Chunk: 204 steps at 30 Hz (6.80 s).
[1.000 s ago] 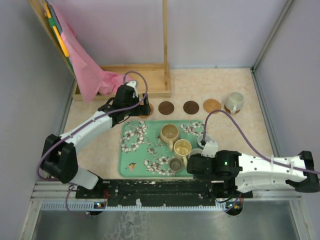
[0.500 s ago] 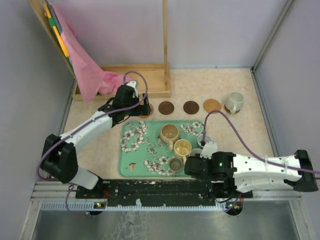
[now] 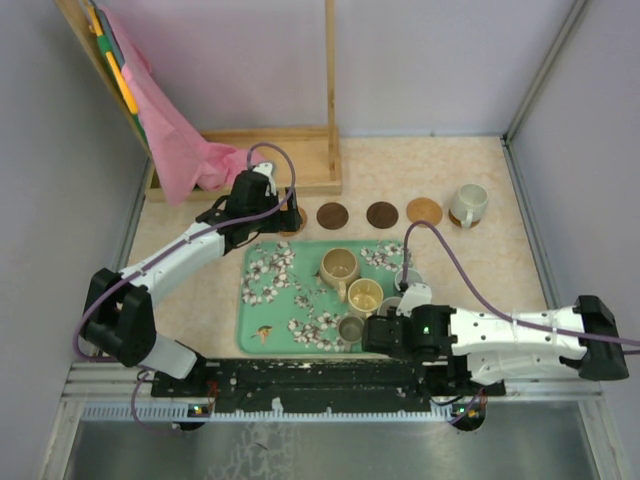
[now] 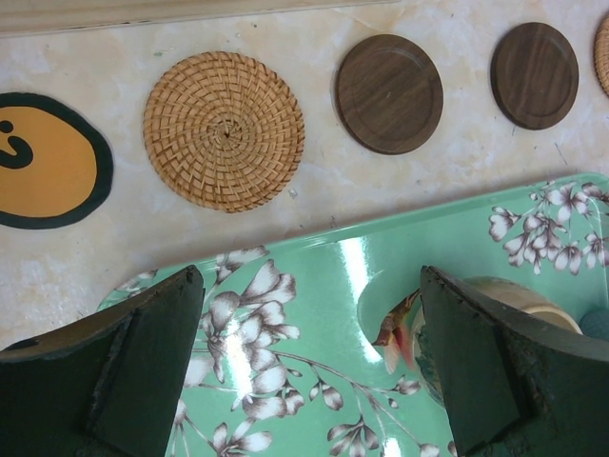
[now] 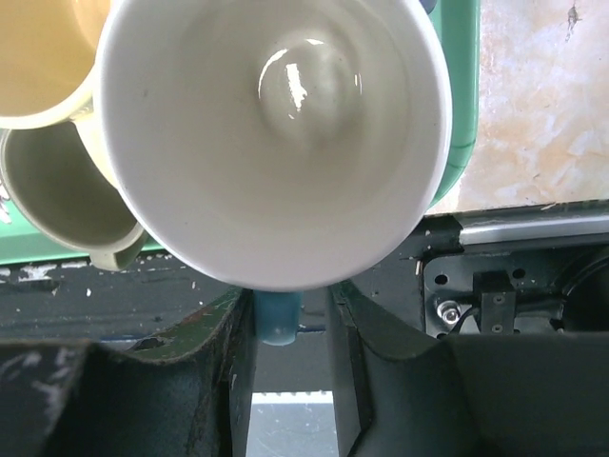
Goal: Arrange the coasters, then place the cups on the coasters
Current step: Pick up the cup from the tray, then place the cup on the coaster.
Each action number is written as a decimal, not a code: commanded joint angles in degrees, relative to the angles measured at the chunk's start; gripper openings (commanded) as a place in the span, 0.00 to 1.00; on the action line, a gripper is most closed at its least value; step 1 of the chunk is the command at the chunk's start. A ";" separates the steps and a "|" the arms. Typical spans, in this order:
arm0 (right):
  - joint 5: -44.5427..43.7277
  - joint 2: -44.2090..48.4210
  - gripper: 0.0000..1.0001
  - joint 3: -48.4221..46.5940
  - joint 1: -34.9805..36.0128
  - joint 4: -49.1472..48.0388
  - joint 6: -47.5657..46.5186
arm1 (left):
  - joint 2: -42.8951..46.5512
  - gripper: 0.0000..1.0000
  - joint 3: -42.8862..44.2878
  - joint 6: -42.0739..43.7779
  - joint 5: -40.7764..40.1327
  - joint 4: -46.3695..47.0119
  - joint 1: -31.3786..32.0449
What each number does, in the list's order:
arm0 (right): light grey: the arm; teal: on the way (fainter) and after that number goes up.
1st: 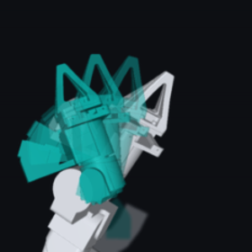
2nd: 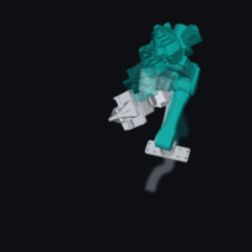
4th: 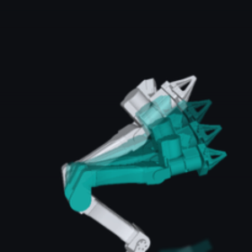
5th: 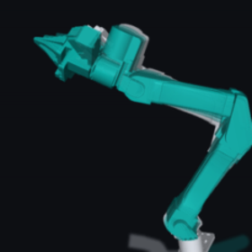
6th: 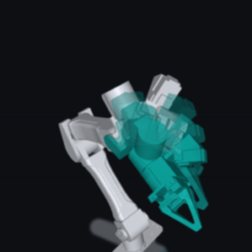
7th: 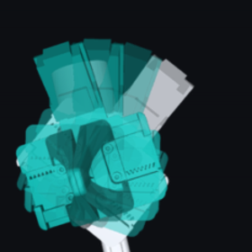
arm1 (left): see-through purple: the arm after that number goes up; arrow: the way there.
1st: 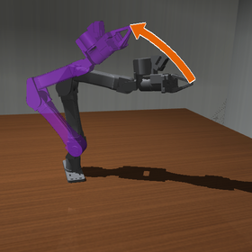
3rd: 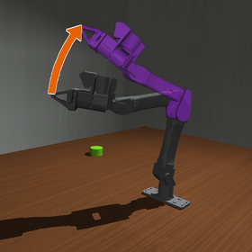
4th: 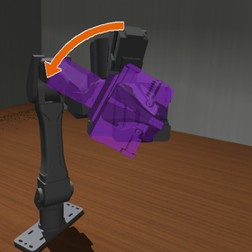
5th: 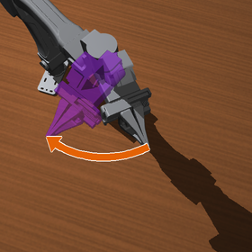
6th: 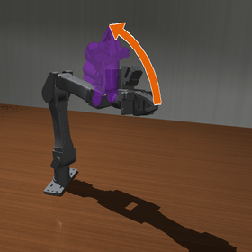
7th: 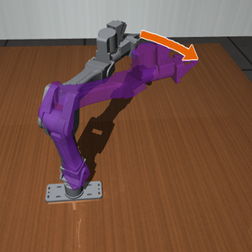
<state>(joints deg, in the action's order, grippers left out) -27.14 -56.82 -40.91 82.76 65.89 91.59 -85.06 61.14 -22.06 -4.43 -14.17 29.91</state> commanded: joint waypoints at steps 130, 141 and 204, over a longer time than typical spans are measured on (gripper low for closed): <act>-31.09 3.95 0.00 -20.88 -14.23 -4.87 -29.64 | -0.54 1.00 1.94 -0.53 2.12 -0.75 0.39; -19.08 2.77 0.00 -17.02 -31.07 -25.75 -50.51 | -0.88 1.00 2.35 -0.59 1.86 -1.12 0.41; 12.95 -25.76 0.00 -7.87 -74.06 -78.96 -78.52 | -5.38 1.00 5.45 1.06 1.70 -3.14 0.33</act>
<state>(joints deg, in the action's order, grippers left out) -13.17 -82.83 -44.07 9.52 -3.86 13.50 -89.89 64.82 -21.61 -2.92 -16.95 29.91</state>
